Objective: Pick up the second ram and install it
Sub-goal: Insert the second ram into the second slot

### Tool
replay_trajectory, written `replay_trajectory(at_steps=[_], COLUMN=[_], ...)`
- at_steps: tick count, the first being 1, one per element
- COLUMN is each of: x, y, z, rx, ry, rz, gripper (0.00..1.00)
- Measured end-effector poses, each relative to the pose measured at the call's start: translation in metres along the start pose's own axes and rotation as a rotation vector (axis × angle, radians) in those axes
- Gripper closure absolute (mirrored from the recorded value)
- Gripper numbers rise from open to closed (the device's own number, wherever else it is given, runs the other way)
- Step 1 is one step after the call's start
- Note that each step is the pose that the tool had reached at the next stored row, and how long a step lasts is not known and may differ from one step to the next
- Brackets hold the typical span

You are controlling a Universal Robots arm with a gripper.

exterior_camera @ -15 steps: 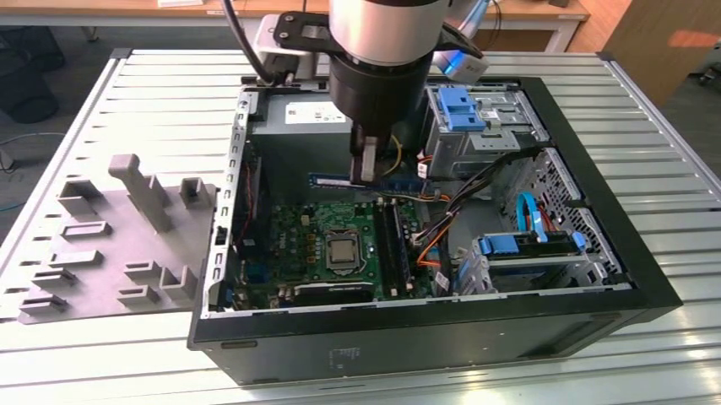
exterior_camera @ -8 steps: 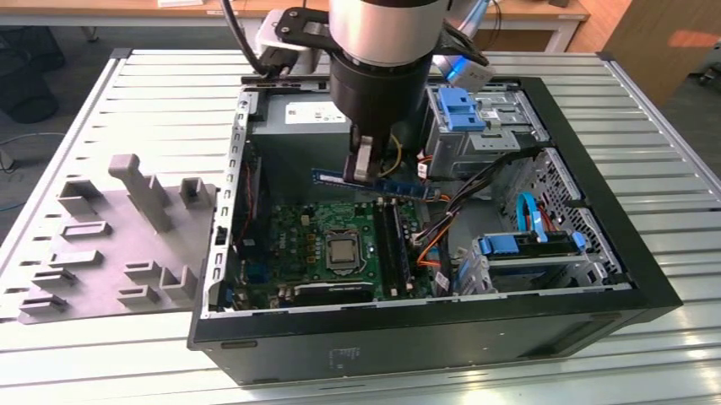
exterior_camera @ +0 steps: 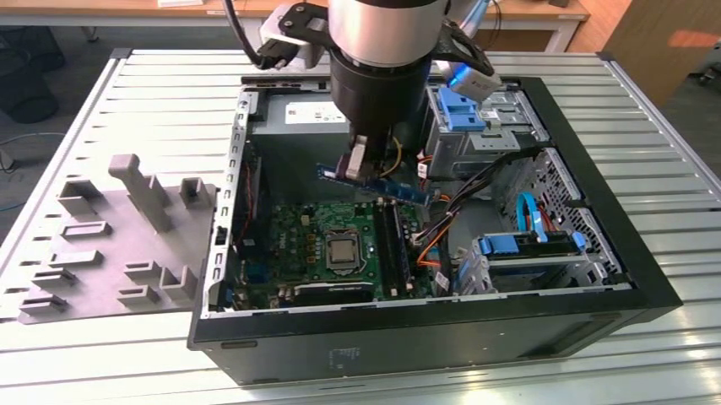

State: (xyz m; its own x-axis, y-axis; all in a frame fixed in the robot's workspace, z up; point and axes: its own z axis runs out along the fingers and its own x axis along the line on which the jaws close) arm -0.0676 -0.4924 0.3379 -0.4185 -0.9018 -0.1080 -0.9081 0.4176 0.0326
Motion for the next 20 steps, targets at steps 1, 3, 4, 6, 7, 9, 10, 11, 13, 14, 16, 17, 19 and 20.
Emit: replay_trajectory(at_steps=[1,3,4,6,7,9,10,11,13,14,16,17,19,20], x=[0.0000,0.0000,0.0000,0.0001,0.0001,0.0001,0.0001,0.0001,0.0001,0.0001,0.0002,0.0002,0.0002,0.0002], y=[0.0000,0.0000,0.0000,0.0000,0.0000,0.0000,0.0000,0.0000,0.0000,0.0000,-0.0001,-0.0001,-0.0001,-0.0001], z=[0.0000,0.0002,0.0002,0.0004,0.0005,0.0007,0.0008,0.0009,0.0012,0.0013,0.0016,0.0018,0.0021,0.0022], rx=[0.0019,0.0058,0.0077,0.0116,0.0136,0.0175,0.0195,0.0214,0.0253,0.0273,0.0313,0.0332,0.0370,0.0390], ry=[-0.0005,-0.0017,-0.0023,-0.0035,-0.0041,-0.0054,-0.0060,-0.0066,-0.0078,-0.0083,-0.0096,-0.0102,-0.0114,-0.0119], rz=[0.018,0.054,0.072,0.107,0.126,0.162,0.180,0.198,0.233,0.251,0.288,0.306,0.341,0.359], gripper=[0.88,0.88,0.88,0.88,0.88,0.88,0.88,0.88,0.88,0.88,0.88,0.88,0.88,0.88])
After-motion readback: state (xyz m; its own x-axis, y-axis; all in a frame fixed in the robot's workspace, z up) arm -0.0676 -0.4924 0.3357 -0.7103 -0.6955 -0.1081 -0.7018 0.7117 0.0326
